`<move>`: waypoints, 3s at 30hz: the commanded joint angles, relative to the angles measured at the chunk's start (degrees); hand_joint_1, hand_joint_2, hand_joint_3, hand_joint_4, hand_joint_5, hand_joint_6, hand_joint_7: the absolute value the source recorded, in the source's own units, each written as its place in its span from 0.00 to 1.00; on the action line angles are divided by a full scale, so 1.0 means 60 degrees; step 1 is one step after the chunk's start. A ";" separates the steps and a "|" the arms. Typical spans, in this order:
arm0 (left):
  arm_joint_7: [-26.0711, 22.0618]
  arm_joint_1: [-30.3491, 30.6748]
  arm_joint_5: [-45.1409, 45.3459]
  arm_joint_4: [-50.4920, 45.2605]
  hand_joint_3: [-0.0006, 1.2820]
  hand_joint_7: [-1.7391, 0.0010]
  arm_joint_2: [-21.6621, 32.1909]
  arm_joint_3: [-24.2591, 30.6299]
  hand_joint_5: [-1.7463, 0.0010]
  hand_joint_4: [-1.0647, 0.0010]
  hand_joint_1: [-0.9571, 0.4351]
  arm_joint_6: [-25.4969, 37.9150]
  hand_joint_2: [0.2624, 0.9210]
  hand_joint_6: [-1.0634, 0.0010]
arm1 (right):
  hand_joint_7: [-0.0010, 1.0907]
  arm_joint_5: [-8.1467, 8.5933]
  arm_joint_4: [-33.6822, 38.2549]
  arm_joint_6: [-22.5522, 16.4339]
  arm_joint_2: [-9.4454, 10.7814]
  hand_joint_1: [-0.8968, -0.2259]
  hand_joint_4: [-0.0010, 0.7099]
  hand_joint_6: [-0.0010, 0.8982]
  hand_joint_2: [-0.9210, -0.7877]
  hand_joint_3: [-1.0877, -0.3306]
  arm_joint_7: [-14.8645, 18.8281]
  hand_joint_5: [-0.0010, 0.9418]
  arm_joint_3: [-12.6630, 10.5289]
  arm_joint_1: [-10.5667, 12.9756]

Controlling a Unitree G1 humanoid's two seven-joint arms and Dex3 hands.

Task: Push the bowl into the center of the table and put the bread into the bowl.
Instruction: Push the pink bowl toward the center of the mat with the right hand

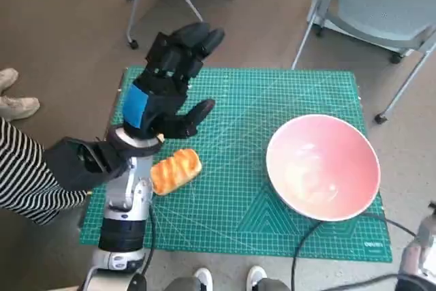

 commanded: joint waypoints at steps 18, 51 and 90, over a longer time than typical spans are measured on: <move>-0.0285 -0.0155 -0.0217 0.0136 0.53 0.58 0.0225 0.0253 0.74 1.00 0.58 -0.0049 0.65 1.00 | 0.42 0.1148 0.3903 -0.0165 0.1213 0.46 0.17 0.04 0.00 0.30 0.1248 0.00 0.0066 -0.1061; 0.0074 0.0437 0.0031 -0.0381 0.29 0.59 0.0858 0.0482 0.83 0.90 0.56 -0.0093 0.87 1.00 | 0.41 0.1574 0.4734 0.0609 0.2591 0.44 0.25 0.13 0.00 0.37 0.1857 0.02 0.0311 -0.3097; 0.0494 0.0847 0.0215 -0.0800 0.19 0.58 0.0858 0.0395 0.90 0.84 0.55 -0.0082 0.98 1.00 | 0.39 0.0447 0.5027 0.1706 0.3098 0.50 0.20 0.07 0.00 0.21 0.1731 0.00 0.1706 -0.3928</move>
